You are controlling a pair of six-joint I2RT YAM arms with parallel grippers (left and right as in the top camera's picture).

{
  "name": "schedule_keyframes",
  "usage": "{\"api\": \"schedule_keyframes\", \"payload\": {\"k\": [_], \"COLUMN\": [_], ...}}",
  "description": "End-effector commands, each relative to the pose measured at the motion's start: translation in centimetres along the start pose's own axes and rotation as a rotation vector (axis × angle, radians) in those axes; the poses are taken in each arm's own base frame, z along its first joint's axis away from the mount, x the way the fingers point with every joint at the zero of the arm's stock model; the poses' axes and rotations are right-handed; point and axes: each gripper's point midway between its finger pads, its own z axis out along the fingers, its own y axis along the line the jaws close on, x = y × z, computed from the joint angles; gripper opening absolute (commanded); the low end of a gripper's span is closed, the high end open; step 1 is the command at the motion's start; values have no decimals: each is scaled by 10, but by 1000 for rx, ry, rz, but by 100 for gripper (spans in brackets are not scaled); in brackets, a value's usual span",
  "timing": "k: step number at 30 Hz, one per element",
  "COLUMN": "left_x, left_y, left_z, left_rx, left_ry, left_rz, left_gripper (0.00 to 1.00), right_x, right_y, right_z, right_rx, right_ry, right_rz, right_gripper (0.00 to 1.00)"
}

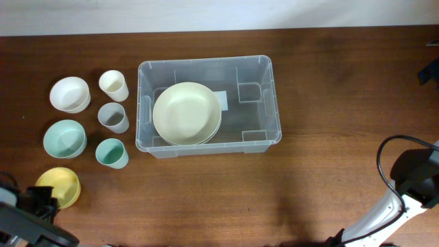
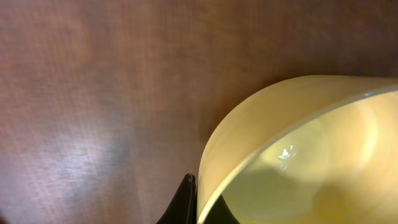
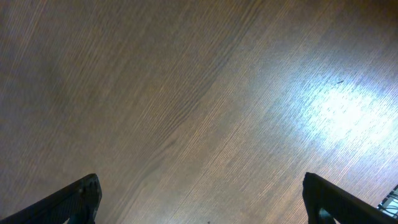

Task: Pack container
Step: 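Grasp the yellow bowl rim with the left gripper and lift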

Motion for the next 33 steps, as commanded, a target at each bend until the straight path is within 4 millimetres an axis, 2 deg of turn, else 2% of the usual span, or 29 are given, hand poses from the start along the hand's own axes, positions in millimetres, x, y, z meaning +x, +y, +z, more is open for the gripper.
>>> {"api": "schedule_keyframes", "payload": {"k": [1, 5, 6, 8, 11, 14, 15, 17, 19, 23, 27, 31, 33], "left_x": [-11, -22, -26, -27, -20, -3, 20, 50, 88, 167, 254, 338, 376], "left_y": [8, -19, -36, -53, -75, -99, -123, -151, -182, -233, -272, -298, -305], "left_z": [-15, -54, -81, -110, -156, -202, -235, -266, -294, -318, -311, -277, -253], "left_rx": [51, 264, 379, 482, 608, 693, 753, 826, 903, 977, 1025, 1030, 1023], "left_ry": [-7, -21, -47, -84, -151, -233, -292, -336, -360, -396, -387, -315, -263], "left_rz": [-70, -94, -78, -44, 31, 148, 268, 410, 557, 787, 985, 1164, 1246], "left_gripper": [1, 1, 1, 1, 1, 1, 1, 1, 1, 1, 1, 0, 1], "right_x": [0, 0, 0, 0, 0, 0, 0, 0, 0, 0, 0, 0, 0], "right_y": [-3, -3, -3, -3, -3, -3, -3, -3, -3, -3, -3, -3, -3], "right_z": [-1, -1, -1, -1, -1, -1, -1, -1, -1, -1, -1, -1, -1], "right_rx": [15, 15, 15, 15, 15, 15, 15, 15, 15, 15, 15, 15, 15], "right_ry": [-3, -3, -3, -3, -3, -3, -3, -3, -3, -3, -3, -3, -3], "right_rz": [3, 3, 3, 3, 3, 3, 3, 3, 3, 3, 3, 3, 3], "right_gripper": [99, 99, 99, 99, 99, 99, 99, 99, 99, 99, 99, 99, 99]}}
